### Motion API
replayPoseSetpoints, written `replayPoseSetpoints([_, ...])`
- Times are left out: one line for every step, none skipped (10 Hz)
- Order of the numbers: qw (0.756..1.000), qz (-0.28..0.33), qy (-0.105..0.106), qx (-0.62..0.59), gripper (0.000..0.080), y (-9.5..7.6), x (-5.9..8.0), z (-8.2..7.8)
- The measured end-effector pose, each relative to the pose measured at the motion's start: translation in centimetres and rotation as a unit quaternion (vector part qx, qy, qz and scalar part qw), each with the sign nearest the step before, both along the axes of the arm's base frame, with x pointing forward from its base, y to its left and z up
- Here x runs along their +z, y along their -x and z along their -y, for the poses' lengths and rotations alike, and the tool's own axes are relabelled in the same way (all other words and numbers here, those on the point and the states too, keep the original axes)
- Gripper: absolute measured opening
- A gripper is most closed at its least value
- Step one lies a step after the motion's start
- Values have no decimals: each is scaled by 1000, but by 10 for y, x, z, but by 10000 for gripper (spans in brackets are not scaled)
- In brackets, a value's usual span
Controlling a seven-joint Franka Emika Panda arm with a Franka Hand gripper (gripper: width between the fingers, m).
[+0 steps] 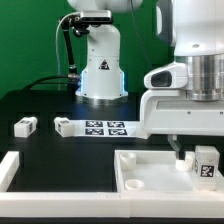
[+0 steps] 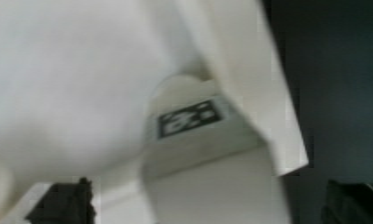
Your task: Assemble square table
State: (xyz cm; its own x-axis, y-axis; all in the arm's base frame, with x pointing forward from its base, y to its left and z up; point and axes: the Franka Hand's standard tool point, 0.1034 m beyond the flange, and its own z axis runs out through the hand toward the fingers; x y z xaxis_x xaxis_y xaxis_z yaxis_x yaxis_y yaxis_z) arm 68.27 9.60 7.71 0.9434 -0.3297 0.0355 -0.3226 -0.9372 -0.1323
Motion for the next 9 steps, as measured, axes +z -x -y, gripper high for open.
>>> replayPoseSetpoints([1000,-1,-1,-8,649,1,-1,-1])
replayPoseSetpoints([1000,-3,-1,-18,619,1,-1,-1])
replayPoseSetpoints([999,-5,-3,-36,619,1,-1,-1])
replayPoseSetpoints([998,-9,-6,-69,441,1,-1,-1])
replayPoseSetpoints([995,-12,-9,-102,441,1,-1,-1])
replayPoseSetpoints([991,-16,-10,-135,289,0,-1,1])
replayPoseSetpoints([986,-20,-13,-167,291,1,-1,2])
replayPoseSetpoints([974,-27,-16,-222,291,1,-1,2])
replayPoseSetpoints([953,-36,-19,-299,291,2,-2,2])
